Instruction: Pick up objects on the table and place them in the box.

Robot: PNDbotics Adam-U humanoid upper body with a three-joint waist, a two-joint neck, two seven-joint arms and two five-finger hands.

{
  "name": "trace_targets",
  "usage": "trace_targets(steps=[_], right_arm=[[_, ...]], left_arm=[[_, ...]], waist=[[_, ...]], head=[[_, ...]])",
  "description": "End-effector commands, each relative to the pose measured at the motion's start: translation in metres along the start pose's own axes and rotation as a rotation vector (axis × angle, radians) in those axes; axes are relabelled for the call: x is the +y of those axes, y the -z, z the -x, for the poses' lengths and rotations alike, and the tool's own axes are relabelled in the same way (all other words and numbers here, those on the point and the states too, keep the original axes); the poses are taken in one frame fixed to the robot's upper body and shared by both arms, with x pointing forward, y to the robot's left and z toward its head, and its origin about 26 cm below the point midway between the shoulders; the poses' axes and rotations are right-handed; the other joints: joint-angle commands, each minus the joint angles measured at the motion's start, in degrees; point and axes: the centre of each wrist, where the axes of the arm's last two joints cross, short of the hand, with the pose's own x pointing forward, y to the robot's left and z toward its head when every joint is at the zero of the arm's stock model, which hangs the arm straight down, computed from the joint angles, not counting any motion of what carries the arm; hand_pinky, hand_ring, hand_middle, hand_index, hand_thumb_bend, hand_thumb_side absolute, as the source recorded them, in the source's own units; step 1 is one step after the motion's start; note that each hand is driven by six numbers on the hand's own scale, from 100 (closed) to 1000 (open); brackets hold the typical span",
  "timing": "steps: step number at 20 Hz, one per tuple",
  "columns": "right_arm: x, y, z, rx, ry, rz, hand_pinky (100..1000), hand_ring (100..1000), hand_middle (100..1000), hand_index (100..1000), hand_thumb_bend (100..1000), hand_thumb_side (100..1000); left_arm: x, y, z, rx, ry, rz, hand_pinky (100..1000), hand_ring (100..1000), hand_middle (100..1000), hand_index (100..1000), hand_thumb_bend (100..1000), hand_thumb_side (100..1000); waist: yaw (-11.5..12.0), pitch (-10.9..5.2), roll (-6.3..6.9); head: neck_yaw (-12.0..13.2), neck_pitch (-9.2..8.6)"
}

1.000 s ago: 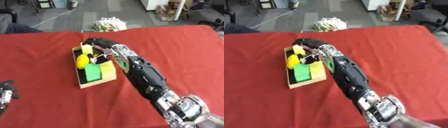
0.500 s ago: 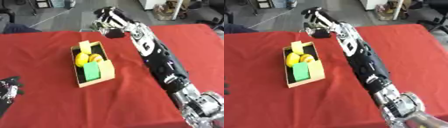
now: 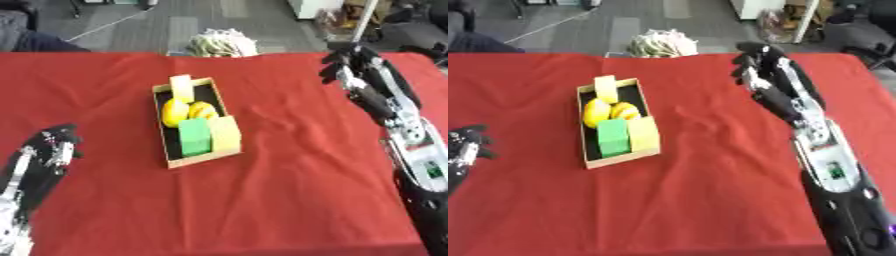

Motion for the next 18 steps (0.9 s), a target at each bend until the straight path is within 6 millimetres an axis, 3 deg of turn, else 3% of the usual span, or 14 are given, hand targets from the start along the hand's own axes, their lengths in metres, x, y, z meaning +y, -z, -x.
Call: trace_targets(steps=[1, 5, 8, 18], right_arm=[[0.001, -0.018, 0.0, 0.009, 0.058, 0.034, 566, 604, 625, 805, 100, 476], [0.015, -0.052, 0.018, 0.096, 0.139, 0.068, 559, 595, 619, 804, 100, 492], [0.021, -0.064, 0.024, 0.134, 0.159, 0.062, 559, 593, 617, 805, 100, 488], [0.03, -0.068, 0.028, 0.158, 0.17, 0.08, 552, 579, 599, 800, 100, 460]], left_arm=[[0.0, 0.003, -0.004, -0.03, -0.012, -0.029, 739, 559, 594, 782, 100, 677], [-0.006, 0.001, 0.001, -0.026, -0.031, -0.038, 740, 555, 586, 779, 100, 685], [-0.011, -0.001, 0.005, -0.014, -0.049, -0.044, 740, 555, 584, 776, 100, 694], [-0.019, -0.005, 0.011, -0.005, -0.082, -0.041, 741, 555, 584, 775, 100, 697]], waist=[[-0.11, 0.4, -0.62], [-0.03, 0.55, -0.22], [0.06, 0.46, 0.01], [-0.34, 0.28, 0.44]], head=[[2.1, 0.25], [3.3, 0.25], [3.95, 0.25], [3.32, 0.25]])
